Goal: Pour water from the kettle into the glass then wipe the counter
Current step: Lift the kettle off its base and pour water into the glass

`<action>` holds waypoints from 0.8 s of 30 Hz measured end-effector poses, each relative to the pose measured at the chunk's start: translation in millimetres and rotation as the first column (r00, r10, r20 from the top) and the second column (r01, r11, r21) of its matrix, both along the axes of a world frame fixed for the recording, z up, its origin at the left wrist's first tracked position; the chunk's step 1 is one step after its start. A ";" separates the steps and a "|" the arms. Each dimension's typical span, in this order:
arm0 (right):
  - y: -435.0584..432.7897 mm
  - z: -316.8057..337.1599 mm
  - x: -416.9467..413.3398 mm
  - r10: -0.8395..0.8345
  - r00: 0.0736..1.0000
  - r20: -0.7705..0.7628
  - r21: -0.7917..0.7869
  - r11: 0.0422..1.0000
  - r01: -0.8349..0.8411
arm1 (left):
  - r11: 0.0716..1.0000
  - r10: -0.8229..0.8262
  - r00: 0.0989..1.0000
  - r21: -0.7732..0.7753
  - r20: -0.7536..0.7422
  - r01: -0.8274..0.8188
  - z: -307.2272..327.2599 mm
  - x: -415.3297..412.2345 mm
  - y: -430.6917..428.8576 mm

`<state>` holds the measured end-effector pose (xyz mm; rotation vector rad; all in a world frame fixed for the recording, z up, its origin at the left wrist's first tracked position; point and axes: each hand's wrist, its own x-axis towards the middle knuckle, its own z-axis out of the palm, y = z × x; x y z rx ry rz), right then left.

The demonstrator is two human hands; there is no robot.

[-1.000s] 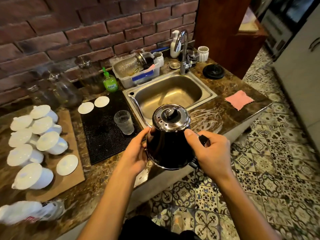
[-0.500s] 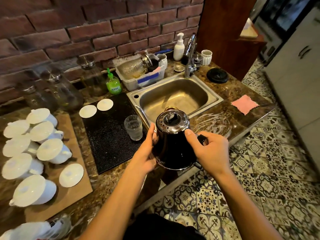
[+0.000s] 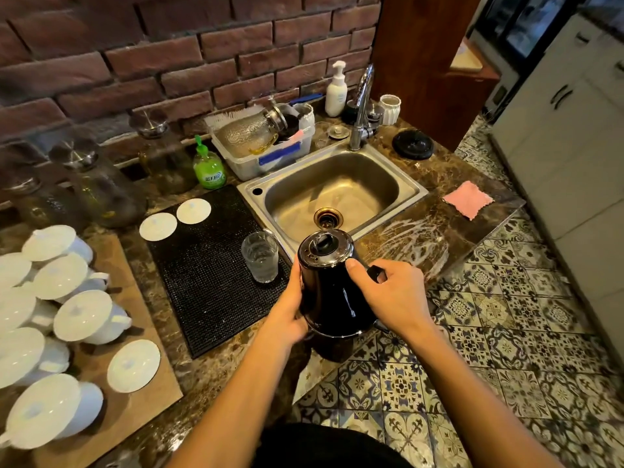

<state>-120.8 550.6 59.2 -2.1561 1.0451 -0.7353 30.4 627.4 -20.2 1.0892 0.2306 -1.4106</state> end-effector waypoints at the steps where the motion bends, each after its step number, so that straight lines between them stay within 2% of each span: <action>1: -1.8 -2.4 3.2 0.005 1.000 -0.010 0.004 1.000 -0.005 | 1.000 0.009 1.000 0.012 -0.012 -0.009 -1.7 1.7 0.2; 10: 1.3 -10.1 -1.8 0.008 0.998 -0.067 0.036 0.999 -0.006 | 0.999 0.024 0.992 0.032 -0.124 -0.020 -21.5 -8.4 3.5; 19: -6.2 -8.7 8.5 0.046 0.991 -0.124 0.034 0.999 -0.042 | 0.995 0.011 0.993 0.102 -0.114 0.001 -20.5 -12.4 4.3; 24: -13.7 2.4 16.5 0.074 0.973 -0.218 -0.006 0.997 -0.078 | 0.986 -0.015 0.991 0.160 -0.135 0.037 -5.7 -18.1 2.4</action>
